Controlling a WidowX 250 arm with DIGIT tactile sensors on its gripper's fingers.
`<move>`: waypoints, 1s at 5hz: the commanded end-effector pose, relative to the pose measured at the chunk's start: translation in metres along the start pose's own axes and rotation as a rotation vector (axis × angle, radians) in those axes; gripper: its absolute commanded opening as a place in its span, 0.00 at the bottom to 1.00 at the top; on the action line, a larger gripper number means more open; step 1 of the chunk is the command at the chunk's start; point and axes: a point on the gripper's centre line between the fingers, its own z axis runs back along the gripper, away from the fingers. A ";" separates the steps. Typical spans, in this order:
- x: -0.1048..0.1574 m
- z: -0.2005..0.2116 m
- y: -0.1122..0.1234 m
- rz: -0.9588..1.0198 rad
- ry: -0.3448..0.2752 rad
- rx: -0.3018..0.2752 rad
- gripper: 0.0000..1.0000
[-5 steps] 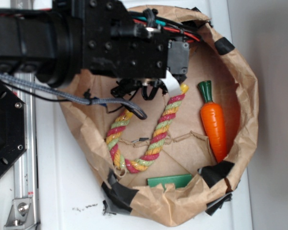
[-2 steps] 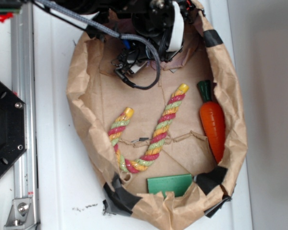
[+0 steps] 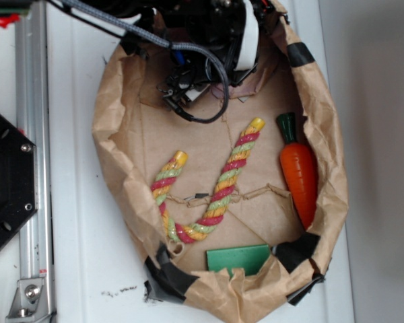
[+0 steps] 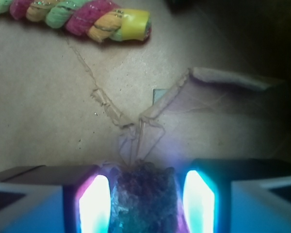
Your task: Grab the rock.
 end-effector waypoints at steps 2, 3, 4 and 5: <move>0.051 0.082 -0.040 0.114 -0.097 0.150 0.00; 0.065 0.102 -0.038 0.292 -0.122 0.155 0.00; 0.074 0.113 -0.034 0.453 -0.262 -0.024 0.00; 0.079 0.111 -0.031 0.558 -0.248 -0.022 0.00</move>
